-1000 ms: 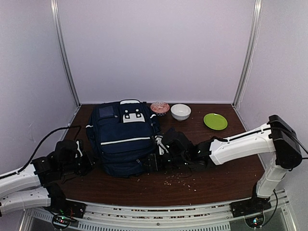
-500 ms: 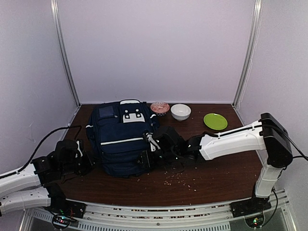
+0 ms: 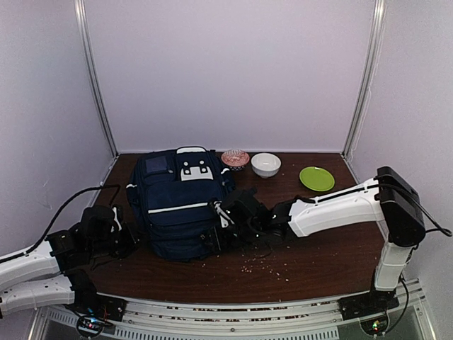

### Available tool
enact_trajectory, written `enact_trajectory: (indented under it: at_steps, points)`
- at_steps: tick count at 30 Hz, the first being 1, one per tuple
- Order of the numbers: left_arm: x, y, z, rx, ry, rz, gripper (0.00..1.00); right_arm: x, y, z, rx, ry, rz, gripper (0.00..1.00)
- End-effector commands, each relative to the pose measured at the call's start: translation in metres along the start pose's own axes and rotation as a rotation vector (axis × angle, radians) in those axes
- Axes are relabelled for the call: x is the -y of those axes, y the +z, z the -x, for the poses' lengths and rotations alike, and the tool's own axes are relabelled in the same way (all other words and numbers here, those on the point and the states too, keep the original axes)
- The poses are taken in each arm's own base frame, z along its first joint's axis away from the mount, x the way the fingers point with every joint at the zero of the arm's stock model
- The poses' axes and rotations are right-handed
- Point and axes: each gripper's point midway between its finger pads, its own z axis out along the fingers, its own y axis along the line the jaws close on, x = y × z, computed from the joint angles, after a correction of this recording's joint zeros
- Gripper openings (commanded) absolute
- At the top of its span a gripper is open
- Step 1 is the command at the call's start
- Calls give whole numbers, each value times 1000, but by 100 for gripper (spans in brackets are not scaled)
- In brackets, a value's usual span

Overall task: Pack the student bag
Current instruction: Zip the student bag at the center of the board.

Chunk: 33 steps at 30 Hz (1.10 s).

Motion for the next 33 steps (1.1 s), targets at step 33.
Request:
enact_trajectory:
  at_steps: [33]
  points:
    - [11,-26,26,110,72,-23,0,89,-56,-7,184,160,-286,0]
